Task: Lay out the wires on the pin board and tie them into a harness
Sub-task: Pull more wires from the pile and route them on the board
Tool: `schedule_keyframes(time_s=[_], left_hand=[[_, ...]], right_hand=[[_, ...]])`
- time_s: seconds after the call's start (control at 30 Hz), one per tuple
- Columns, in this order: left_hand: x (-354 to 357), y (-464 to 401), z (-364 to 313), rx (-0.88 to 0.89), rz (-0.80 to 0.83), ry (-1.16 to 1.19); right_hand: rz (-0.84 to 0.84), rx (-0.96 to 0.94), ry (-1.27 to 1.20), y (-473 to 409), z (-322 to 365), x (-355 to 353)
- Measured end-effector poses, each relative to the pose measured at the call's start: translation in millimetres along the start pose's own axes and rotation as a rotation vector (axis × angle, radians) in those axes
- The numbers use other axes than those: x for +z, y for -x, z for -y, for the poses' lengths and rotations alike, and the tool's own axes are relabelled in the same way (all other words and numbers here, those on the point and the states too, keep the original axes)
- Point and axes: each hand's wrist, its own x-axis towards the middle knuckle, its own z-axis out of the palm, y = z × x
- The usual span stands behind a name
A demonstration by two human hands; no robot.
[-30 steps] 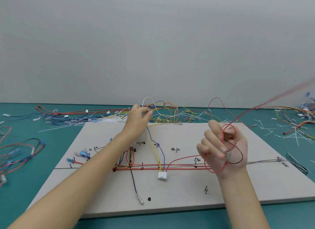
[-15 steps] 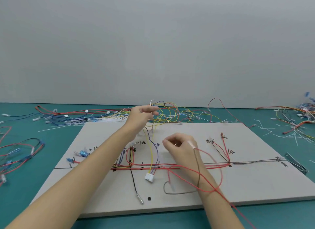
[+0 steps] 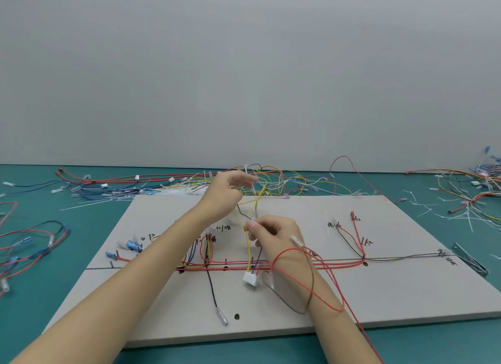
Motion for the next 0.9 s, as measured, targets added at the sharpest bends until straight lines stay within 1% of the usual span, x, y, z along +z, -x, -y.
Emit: schedule_keyframes(time_s=[0.13,0.2,0.3,0.37,0.4,0.47,0.5,0.6,0.67,0.73,0.77,0.9], left_hand=[[-6,2,7,-0.027,0.104,-0.152],[-11,5,8,-0.022,0.152,-0.254],[-9,12,3,-0.004,0.213,-0.380],[-1,17,0,0.041,0.163,-0.413],[4,19,0,0.100,0.103,-0.404],[11,22,-2,0.274,-0.020,-0.397],[12,23,-2,0.346,-0.050,-0.401],[15,22,-1,0.444,-0.053,-0.382],[18,20,0,0.472,-0.100,-0.320],[21,16,0,0.465,-0.173,-0.222],[21,12,0,0.443,-0.182,-0.195],[22,-5,12,0.255,-0.064,-0.182]], right_hand=[[-0.038,-0.060,-0.221,3,11,-18],[-0.028,-0.024,-0.338,3,17,-22],[0.013,0.081,-0.520,4,23,-21],[0.036,0.141,-0.588,6,25,-20],[0.048,0.163,-0.602,7,25,-20],[0.059,0.190,-0.619,8,24,-22],[0.055,0.195,-0.633,9,23,-24],[0.027,0.192,-0.633,7,22,-26],[0.015,0.170,-0.582,7,22,-24],[0.019,0.135,-0.534,7,23,-22],[0.021,0.121,-0.515,7,23,-21],[0.007,0.092,-0.485,9,23,-25]])
